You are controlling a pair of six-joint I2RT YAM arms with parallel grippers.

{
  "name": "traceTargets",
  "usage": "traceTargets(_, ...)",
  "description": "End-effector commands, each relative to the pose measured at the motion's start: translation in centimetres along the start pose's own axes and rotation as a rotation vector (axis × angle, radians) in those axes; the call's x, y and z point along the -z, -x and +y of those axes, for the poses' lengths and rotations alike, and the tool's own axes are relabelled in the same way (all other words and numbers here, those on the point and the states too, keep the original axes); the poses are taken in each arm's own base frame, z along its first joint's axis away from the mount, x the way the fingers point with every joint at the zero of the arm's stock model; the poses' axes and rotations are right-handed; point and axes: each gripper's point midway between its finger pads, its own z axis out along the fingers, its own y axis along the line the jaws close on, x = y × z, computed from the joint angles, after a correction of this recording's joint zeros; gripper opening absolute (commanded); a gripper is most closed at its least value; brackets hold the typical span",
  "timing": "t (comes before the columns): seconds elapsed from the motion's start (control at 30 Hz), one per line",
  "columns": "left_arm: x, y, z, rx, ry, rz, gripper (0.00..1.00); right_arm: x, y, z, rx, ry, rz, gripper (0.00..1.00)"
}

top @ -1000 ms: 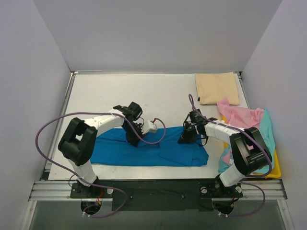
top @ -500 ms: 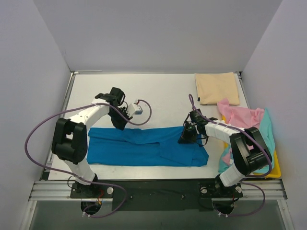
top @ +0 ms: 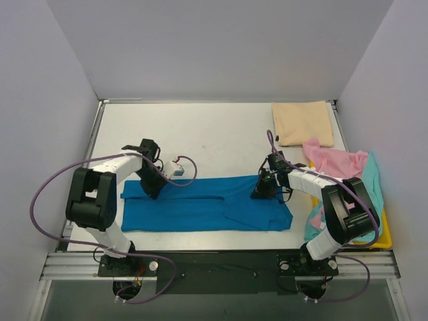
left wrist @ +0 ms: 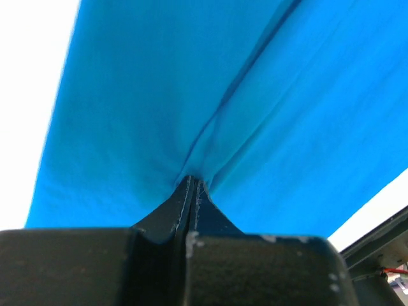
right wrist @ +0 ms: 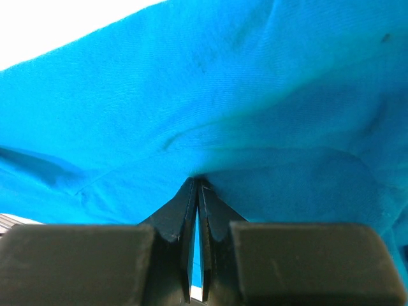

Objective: Fold and stack the t-shirts
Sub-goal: Fold the other side of the tshirt into a rectangle, then rotate the tshirt 90 degrees

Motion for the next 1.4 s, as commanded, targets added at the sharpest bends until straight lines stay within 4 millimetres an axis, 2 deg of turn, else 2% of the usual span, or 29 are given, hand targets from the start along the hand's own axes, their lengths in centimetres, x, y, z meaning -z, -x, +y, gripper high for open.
traceTargets(0.0, 2.4, -2.0, -0.2, -0.01, 0.039, -0.025, 0.0, 0.0, -0.4, -3.9, -0.006, -0.141, -0.003, 0.0)
traceTargets(0.13, 3.2, -3.9, -2.3, -0.03, -0.018, -0.005, 0.0, 0.1, -0.1, -4.0, -0.014, -0.137, -0.009, 0.0)
traceTargets(0.2, 3.8, -3.8, -2.5, -0.031, -0.033, -0.022, 0.0, 0.3, 0.1, -3.9, -0.008, -0.135, -0.011, 0.0)
traceTargets(0.3, 5.3, -2.1, -1.5, 0.004, -0.028, -0.092, 0.0, 0.8, 0.6, -3.5, 0.014, -0.134, -0.014, 0.0)
traceTargets(0.33, 6.4, -0.9, -1.2, 0.0, -0.032, -0.131, 0.0, 1.0, 1.0, -3.1, 0.021, -0.132, -0.025, 0.0)
traceTargets(0.37, 6.4, -0.6, -1.0, 0.016, -0.047, -0.137, 0.0, 1.4, 1.2, -3.0, 0.034, -0.136, -0.028, 0.0)
traceTargets(0.4, 7.1, 0.3, -0.2, 0.016, -0.028, -0.161, 0.0, 1.7, 1.8, -2.6, 0.047, -0.133, -0.044, 0.0)
traceTargets(0.47, 6.9, 0.7, 1.7, 0.065, 0.024, -0.157, 0.0, 2.8, 2.8, -1.9, 0.09, -0.132, -0.085, 0.0)
traceTargets(0.53, 6.1, -0.1, 4.0, 0.108, 0.083, -0.131, 0.0, 4.3, 3.9, -1.0, 0.131, -0.131, -0.13, 0.0)
traceTargets(0.6, 4.7, -1.4, 5.2, 0.126, 0.111, -0.08, 0.0, 5.8, 4.4, -0.6, 0.158, -0.136, -0.156, 0.0)
traceTargets(0.63, 3.9, -2.0, 5.2, 0.131, 0.098, -0.055, 0.0, 6.5, 4.4, -0.7, 0.168, -0.148, -0.169, 0.0)
traceTargets(0.7, 2.6, -3.2, 4.5, 0.117, 0.076, -0.016, 0.0, 7.7, 3.9, -0.9, 0.18, -0.163, -0.179, 0.0)
traceTargets(0.83, 0.7, -5.4, 2.8, 0.109, 0.06, 0.016, 0.0, 8.3, 0.8, -2.7, 0.136, -0.2, -0.128, 0.0)
traceTargets(0.87, 0.2, -6.1, 2.2, 0.114, 0.046, 0.029, 0.0, 7.9, -0.7, -3.9, 0.11, -0.228, -0.095, 0.0)
traceTargets(1.0, -0.2, -7.2, 0.9, 0.125, 0.039, 0.033, 0.0, 6.9, -3.6, -6.9, 0.054, -0.293, -0.042, 0.0)
traceTargets(1.07, 0.0, -7.4, 0.7, 0.137, 0.035, 0.024, 0.0, 5.9, -4.5, -8.4, 0.046, -0.356, 0.012, 0.0)
traceTargets(1.13, 0.6, -7.2, 0.5, 0.144, 0.018, 0.006, 0.0, 5.1, -4.3, -8.8, 0.056, -0.384, 0.051, 0.0)
traceTargets(1.2, 1.5, -6.8, 0.1, 0.148, -0.007, -0.019, 0.0, 4.5, -2.8, -8.8, 0.073, -0.413, 0.07, 0.0)
traceTargets(1.23, 2.4, -6.8, 0.3, 0.177, -0.024, -0.05, 0.0, 4.6, -0.8, -7.9, 0.066, -0.401, 0.039, 0.0)
traceTargets(1.27, 3.0, -6.5, 0.3, 0.177, -0.029, -0.071, 0.01, 3.9, -0.4, -8.5, 0.071, -0.431, 0.073, 0.0)
traceTargets(1.3, 4.2, -5.9, 0.0, 0.179, -0.061, -0.114, 0.05, 4.1, 2.3, -7.2, 0.068, -0.408, 0.028, 0.0)
traceTargets(1.33, 5.0, -5.4, 0.1, 0.176, -0.065, -0.143, 0.1, 3.2, 2.8, -7.6, 0.088, -0.441, 0.069, 0.0)
traceTargets(1.37, 6.2, -4.6, -0.2, 0.175, -0.093, -0.189, 0.12, 3.1, 5.8, -5.8, 0.107, -0.418, 0.024, 0.0)
